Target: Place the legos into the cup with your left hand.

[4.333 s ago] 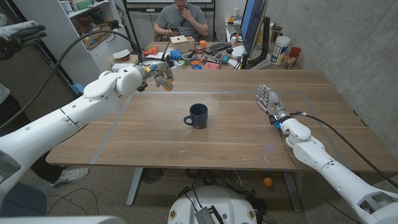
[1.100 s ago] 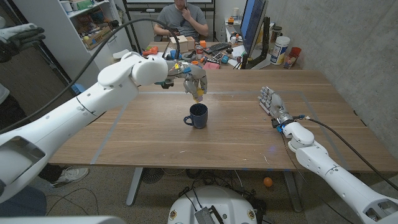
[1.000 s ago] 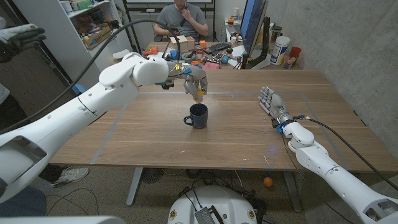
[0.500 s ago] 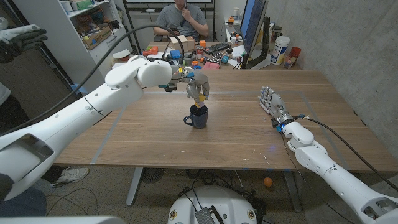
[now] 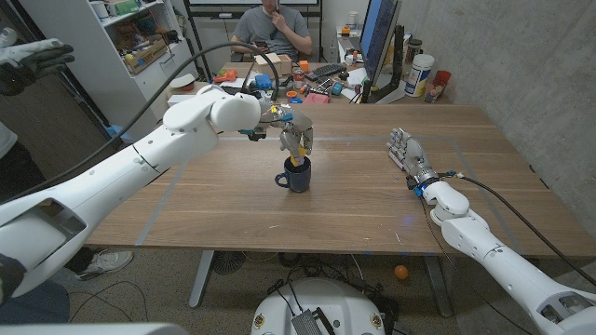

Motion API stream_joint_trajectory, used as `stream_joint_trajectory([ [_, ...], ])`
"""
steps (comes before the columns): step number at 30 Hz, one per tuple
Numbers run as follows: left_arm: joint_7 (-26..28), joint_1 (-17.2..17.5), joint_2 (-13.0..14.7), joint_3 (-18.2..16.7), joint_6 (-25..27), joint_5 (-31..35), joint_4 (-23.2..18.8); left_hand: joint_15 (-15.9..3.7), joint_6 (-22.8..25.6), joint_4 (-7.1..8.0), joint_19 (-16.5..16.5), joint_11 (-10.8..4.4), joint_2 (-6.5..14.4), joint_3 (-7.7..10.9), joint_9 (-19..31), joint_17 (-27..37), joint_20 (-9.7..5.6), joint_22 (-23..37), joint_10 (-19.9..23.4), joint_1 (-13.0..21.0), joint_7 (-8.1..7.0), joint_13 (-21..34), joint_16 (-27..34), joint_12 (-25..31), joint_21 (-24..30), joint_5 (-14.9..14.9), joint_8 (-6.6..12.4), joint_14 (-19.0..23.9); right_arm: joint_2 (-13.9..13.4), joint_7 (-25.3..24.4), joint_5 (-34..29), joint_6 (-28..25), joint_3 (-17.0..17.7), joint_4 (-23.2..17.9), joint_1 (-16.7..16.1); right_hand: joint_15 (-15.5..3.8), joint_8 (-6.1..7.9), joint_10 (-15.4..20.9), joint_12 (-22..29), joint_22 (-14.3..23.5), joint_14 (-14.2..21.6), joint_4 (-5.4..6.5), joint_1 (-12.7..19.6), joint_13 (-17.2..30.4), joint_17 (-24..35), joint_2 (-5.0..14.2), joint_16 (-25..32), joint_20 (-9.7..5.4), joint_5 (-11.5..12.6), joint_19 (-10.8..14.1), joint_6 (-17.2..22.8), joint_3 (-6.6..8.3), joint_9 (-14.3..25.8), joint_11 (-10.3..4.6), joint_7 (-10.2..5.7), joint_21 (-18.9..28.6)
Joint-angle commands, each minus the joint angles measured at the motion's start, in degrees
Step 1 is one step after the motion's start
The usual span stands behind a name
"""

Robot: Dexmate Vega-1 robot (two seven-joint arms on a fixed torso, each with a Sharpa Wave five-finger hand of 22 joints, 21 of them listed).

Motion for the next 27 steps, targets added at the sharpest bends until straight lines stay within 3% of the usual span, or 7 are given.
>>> stream_joint_trajectory([
  [1, -1.20, -0.62, -0.60, 1.33, 0.22, 2.62, 1.28, -10.84, 0.36, -0.04, -1.72, -3.29, 8.84, -0.15, 0.31, 0.28, -3.74, 0.00, 3.77, 8.66, -0.27, 0.27, -0.12, 0.04, 0.45, 0.46, -0.02, 6.76, 0.54, 0.49, 0.12, 0.17, -0.18, 1.79, 0.96, 0.06, 0.29, 0.36, 0.17, 0.25, 0.14, -0.01, -0.39, 0.30, 0.18, 2.21, 0.10, -1.59, 0.31, -0.26, 0.03, -0.17, 0.33, 0.31, -0.06, 0.02],
  [16, -2.80, -2.15, -2.05, 2.89, -0.98, 4.19, 3.61, -10.84, 0.90, 0.00, -1.99, -3.49, 8.93, -0.42, 0.31, 0.24, -3.69, -0.18, 4.00, 8.63, -0.30, 0.41, -0.23, -0.14, 1.15, 0.46, -0.14, 6.94, 1.12, 0.86, 0.15, 0.37, -0.35, 3.43, 2.08, 0.00, 0.29, 0.32, 0.16, 0.25, 0.17, -0.03, -0.36, 0.30, 0.16, 2.23, 0.10, -1.71, 0.31, -0.44, 0.01, -0.16, 0.33, 0.24, -0.07, -0.03],
  [19, -5.20, -3.38, -2.47, 4.13, -0.48, 6.33, 3.47, -10.84, 0.59, 0.02, -2.10, -3.69, 8.85, -0.57, 0.31, 0.22, -3.65, -0.25, 3.85, 8.55, -0.67, 0.41, -0.31, -0.34, 1.39, 0.44, -0.39, 6.91, 1.39, 1.06, 0.14, 0.58, -0.41, 4.03, 2.54, -0.02, 0.29, 0.32, 0.16, 0.25, 0.15, -0.02, -0.37, 0.30, 0.16, 2.23, 0.09, -1.70, 0.31, -0.46, 0.00, -0.17, 0.33, 0.23, -0.03, -0.04],
  [22, -7.87, -4.49, -3.02, 5.08, -0.23, 7.54, 3.50, -10.44, -2.62, 2.30, -4.10, -4.22, 8.07, -2.71, 0.03, -0.36, -3.18, -1.47, 0.90, 3.57, -2.15, 0.25, -3.10, -2.71, 2.16, 0.42, -2.57, 2.46, 1.56, 1.22, 0.13, 0.68, -0.47, 4.47, 2.88, 0.00, 0.29, 0.29, 0.15, 0.25, 0.18, -0.03, -0.36, 0.30, 0.16, 2.22, 0.10, -1.69, 0.32, -0.47, 0.00, -0.17, 0.33, 0.28, -0.02, -0.03],
  [23, -7.96, -4.47, -3.06, 5.03, -0.23, 7.58, 3.51, -9.92, -3.48, 2.94, -5.89, -3.62, 7.68, -3.30, -0.02, -0.60, -2.47, -2.06, -0.74, 1.76, -2.45, 0.22, -4.26, -3.73, 1.81, 0.51, -3.09, 0.69, 1.57, 1.23, 0.13, 0.70, -0.47, 4.48, 2.89, 0.02, 0.29, 0.26, 0.14, 0.25, 0.17, -0.03, -0.36, 0.30, 0.16, 2.21, 0.09, -1.66, 0.31, -0.46, -0.02, -0.18, 0.33, 0.19, 0.01, -0.03],
  [26, -10.37, -5.47, -3.86, 5.72, 0.46, 8.34, 3.77, -9.66, -5.44, 3.96, -6.74, -3.34, 7.14, -4.06, -0.10, -0.84, -2.21, -2.82, -2.56, -0.99, -2.53, 0.34, -5.78, -4.90, 1.84, 0.70, -3.88, -1.64, 1.76, 1.49, 0.14, 0.62, -0.62, 5.04, 3.30, 0.04, 0.29, 0.33, 0.16, 0.25, 0.18, -0.03, -0.36, 0.30, 0.16, 2.22, 0.10, -1.62, 0.32, -0.46, -0.01, -0.18, 0.33, 0.23, 0.01, -0.02],
  [27, -10.42, -5.50, -3.95, 5.75, 0.54, 8.60, 3.77, -9.53, -7.29, 4.42, -8.14, -2.54, 6.86, -4.46, -0.17, -0.79, -1.29, -3.08, -3.64, -2.33, -2.91, 0.36, -6.44, -5.58, 1.50, 0.81, -4.45, -3.04, 1.81, 1.56, 0.13, 0.60, -0.67, 5.20, 3.40, 0.01, 0.29, 0.30, 0.16, 0.25, 0.16, -0.03, -0.35, 0.30, 0.16, 2.22, 0.09, -1.67, 0.32, -0.46, -0.02, -0.18, 0.33, 0.23, 0.01, -0.02],
])
